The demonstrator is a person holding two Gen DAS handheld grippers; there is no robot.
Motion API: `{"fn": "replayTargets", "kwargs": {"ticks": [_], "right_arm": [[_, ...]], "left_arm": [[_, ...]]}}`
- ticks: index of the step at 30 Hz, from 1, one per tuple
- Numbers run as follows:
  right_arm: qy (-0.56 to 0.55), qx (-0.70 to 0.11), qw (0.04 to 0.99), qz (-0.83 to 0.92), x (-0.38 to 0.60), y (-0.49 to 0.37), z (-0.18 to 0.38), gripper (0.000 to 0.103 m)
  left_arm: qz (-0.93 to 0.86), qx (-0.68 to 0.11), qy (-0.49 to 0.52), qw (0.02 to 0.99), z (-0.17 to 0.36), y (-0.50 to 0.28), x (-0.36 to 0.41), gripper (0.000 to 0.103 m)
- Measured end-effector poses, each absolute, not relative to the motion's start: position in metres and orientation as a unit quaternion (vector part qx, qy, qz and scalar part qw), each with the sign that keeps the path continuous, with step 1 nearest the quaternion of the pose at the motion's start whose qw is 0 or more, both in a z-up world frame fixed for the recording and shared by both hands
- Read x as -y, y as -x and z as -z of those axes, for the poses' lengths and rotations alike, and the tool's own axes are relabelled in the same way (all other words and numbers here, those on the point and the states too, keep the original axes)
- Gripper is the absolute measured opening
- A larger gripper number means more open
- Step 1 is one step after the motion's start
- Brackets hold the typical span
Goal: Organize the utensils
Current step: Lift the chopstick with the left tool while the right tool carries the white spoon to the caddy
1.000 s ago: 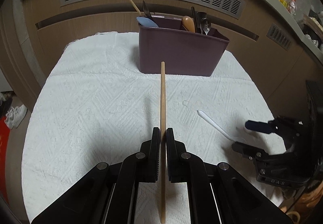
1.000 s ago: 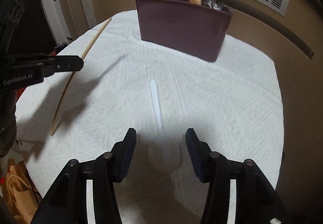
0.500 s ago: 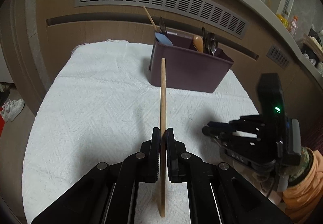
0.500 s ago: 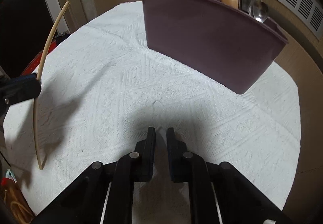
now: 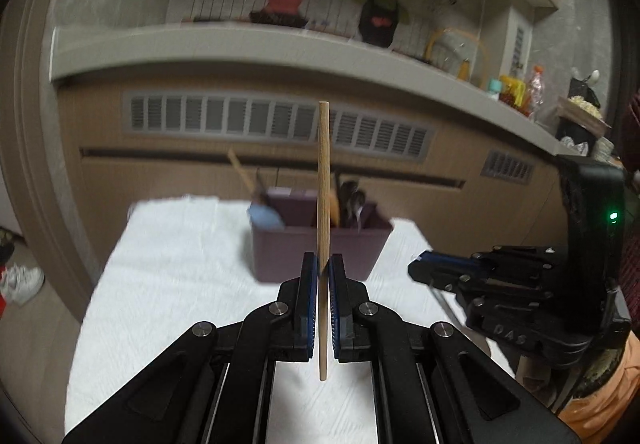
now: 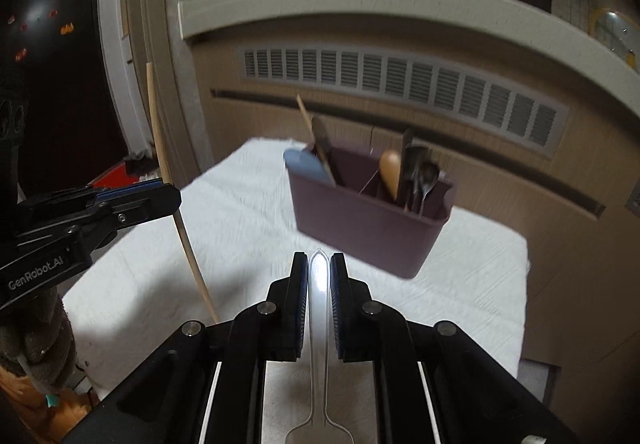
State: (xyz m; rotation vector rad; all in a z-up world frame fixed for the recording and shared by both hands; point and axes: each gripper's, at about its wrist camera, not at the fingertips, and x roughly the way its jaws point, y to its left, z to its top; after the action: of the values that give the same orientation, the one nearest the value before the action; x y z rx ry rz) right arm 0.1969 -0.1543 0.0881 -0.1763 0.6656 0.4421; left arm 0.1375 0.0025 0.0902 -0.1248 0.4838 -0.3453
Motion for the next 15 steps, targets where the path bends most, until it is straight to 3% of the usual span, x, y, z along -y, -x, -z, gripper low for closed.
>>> {"fn": "replayTargets", "kwargs": {"ticks": [8, 15], "right_arm": [[0.074, -0.286, 0.932, -0.211, 0.16, -0.217, -0.116, 0.011], [0.043, -0.161, 0.965, -0.203, 0.166, -0.258, -0.187, 0.011]], "left_arm": [[0.161, -0.189, 0.048, 0.967, -0.135, -0.164, 0.007, 0.006], [0.162, -0.126, 0.05, 0.977, -0.192, -0.212, 0.005, 0.006]]}}
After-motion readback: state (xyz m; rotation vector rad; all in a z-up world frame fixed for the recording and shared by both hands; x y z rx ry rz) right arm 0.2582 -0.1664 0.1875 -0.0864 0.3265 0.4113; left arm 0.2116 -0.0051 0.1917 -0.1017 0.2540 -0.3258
